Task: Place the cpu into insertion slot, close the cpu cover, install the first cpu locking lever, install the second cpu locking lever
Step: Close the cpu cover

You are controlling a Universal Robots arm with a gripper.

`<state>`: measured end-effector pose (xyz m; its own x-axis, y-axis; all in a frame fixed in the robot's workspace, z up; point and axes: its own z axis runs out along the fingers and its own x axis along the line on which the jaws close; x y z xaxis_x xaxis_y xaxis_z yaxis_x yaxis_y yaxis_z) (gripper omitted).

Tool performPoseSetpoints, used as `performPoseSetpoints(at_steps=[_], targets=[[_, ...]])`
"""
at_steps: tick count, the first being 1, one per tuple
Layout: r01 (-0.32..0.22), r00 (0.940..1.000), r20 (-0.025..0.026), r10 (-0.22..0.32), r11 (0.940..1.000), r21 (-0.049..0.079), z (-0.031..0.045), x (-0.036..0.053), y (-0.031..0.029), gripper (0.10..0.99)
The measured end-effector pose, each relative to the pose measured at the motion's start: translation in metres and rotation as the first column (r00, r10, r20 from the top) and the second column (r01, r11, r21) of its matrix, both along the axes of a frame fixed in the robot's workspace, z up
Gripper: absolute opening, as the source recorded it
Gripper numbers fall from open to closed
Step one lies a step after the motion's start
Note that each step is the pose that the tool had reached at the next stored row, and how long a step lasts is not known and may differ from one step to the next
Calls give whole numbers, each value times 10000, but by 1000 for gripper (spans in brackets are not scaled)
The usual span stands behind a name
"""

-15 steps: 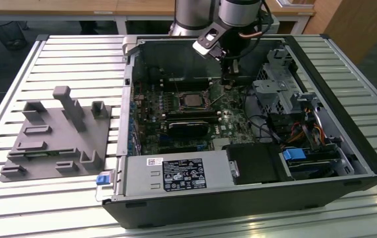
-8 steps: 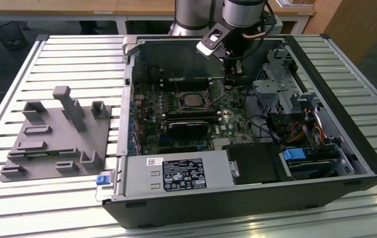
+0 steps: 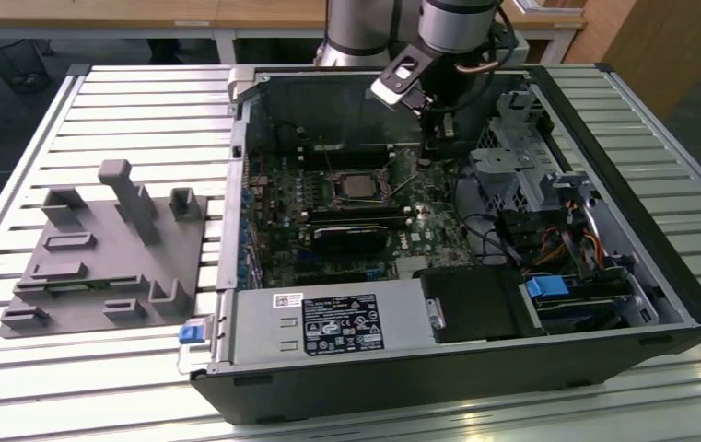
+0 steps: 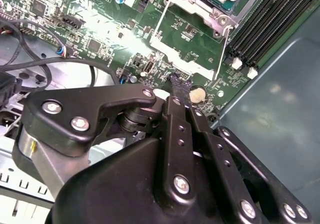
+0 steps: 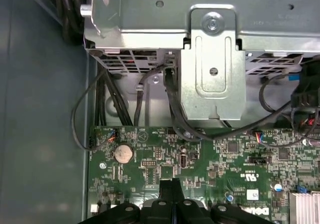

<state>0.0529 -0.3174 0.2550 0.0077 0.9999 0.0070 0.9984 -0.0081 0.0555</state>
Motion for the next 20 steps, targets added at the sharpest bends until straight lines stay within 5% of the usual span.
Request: performPoseSetpoints(at_steps=[7, 20], targets=[[0, 10000, -8, 0, 10000, 1, -93, 9, 20, 106], [1, 10000, -9, -1, 10000, -1, -104, -110, 19, 106]])
